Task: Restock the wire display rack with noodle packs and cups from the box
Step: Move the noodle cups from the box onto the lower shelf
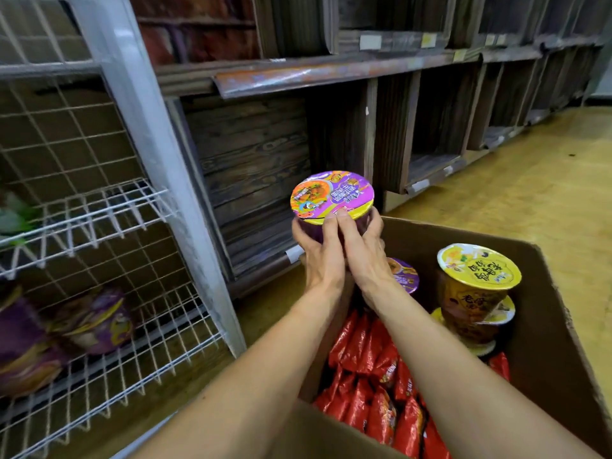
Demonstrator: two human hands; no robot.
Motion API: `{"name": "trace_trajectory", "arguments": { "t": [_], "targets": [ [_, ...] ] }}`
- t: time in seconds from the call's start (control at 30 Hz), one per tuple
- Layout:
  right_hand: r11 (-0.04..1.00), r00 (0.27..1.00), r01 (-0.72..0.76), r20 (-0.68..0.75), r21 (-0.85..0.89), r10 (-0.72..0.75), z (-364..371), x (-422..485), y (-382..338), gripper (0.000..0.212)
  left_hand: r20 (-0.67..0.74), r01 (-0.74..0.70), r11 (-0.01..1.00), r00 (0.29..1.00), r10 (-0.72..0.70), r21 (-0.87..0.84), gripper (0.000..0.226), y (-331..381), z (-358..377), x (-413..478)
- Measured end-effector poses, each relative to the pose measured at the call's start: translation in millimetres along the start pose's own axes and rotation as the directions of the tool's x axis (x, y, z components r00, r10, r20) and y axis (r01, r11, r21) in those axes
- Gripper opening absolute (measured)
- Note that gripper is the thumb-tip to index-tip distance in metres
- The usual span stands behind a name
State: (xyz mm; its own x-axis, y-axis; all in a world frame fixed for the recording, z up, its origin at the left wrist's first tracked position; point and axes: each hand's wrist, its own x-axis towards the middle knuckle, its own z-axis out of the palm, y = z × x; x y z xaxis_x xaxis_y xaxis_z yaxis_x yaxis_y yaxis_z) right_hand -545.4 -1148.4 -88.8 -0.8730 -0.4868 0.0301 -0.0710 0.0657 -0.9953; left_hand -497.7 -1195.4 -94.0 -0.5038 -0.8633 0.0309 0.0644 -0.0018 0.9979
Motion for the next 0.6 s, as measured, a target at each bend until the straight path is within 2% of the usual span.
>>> {"name": "trace_trajectory", "arguments": {
  "t": [0.07,0.17,0.23,0.3,0.37,0.47,0.53,0.6],
  "targets": [
    [1.0,1.0,0.019,0.023,0.022,-0.02,17,-7,-2,0.075,-0.021,0.001,0.999,1.0,0.0,0.036,0.071,6,-22,-1],
    [0.996,0.996,-0.013,0.088,0.091,0.005,39,-19,-1,0.083,-0.055,0.031,0.996,0.998,-0.027,0.083,0.096,17,-57,1],
    [0.995,0.985,-0.063,0.163,0.077,0.05,53,-28,-1,0.092,-0.095,0.045,0.992,0.995,-0.033,0.119,0.108,13,-85,11],
    [0.995,0.969,-0.093,0.232,0.041,0.081,63,-32,1,0.095,-0.107,0.046,0.99,0.994,-0.031,0.136,0.109,0,-114,20],
    [0.994,0.953,-0.109,0.286,0.007,0.102,73,-37,1,0.097,-0.079,0.056,0.992,0.996,-0.047,0.116,0.097,-12,-140,22],
    [0.989,0.925,-0.145,0.352,-0.029,0.146,91,-45,0,0.099,-0.034,0.107,0.992,0.994,-0.105,0.065,0.062,-3,-170,13],
    [0.985,0.905,-0.167,0.391,-0.032,0.166,102,-54,1,0.088,-0.039,0.149,0.989,0.988,-0.148,0.008,0.044,-4,-189,17],
    [0.98,0.893,-0.2,0.409,-0.017,0.189,114,-60,6,0.069,-0.023,0.18,0.984,0.983,-0.18,-0.012,0.042,-7,-208,22]
  ]
}}
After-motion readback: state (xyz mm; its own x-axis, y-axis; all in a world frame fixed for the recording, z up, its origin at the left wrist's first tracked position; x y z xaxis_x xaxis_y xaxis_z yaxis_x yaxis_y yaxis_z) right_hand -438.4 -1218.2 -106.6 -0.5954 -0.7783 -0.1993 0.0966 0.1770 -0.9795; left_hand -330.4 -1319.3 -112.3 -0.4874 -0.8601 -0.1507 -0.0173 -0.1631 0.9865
